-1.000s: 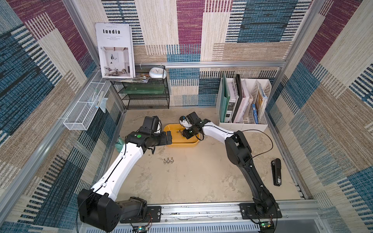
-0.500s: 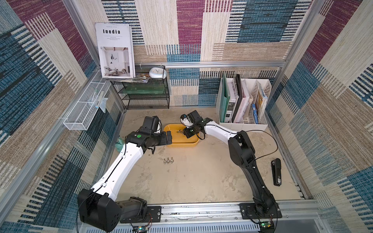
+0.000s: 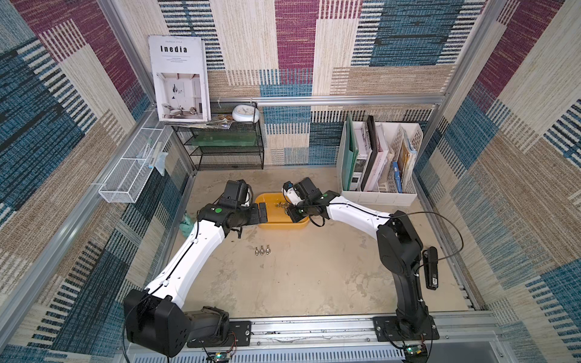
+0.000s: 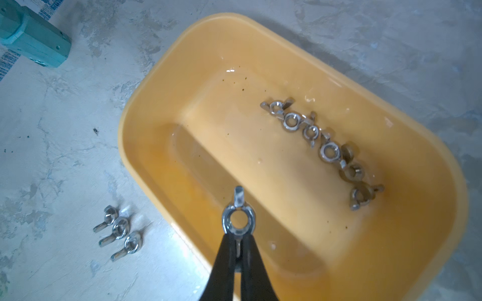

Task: Take out the wing nut from the storage box
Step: Pick up the wing nut from the storage box, then place the wing nut at the center of the board.

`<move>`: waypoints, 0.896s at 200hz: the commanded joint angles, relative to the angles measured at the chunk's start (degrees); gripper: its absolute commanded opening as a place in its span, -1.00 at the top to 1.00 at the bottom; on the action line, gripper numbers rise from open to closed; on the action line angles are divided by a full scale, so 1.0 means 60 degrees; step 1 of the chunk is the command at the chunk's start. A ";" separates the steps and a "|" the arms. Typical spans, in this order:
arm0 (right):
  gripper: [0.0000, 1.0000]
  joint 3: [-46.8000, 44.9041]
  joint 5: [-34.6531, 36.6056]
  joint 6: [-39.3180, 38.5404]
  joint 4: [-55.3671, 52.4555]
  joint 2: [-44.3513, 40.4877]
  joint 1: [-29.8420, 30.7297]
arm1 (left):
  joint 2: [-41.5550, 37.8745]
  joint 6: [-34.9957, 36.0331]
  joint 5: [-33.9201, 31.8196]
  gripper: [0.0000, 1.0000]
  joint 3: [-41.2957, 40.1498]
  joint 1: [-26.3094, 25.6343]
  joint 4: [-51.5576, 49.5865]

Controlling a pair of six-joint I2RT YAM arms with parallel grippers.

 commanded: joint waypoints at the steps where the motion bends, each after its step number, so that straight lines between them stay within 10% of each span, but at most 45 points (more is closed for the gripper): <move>1: 1.00 -0.0559 0.0448 0.0596 0.0410 -0.0569 0.0340 | -0.0058 -0.0089 -0.0020 -0.98 0.0017 0.0028 0.0421; 179: 1.00 -0.2749 0.1823 0.3937 0.1985 -0.0531 0.2628 | -0.2760 -0.0742 -0.0363 -0.98 -0.1990 0.0029 -0.0638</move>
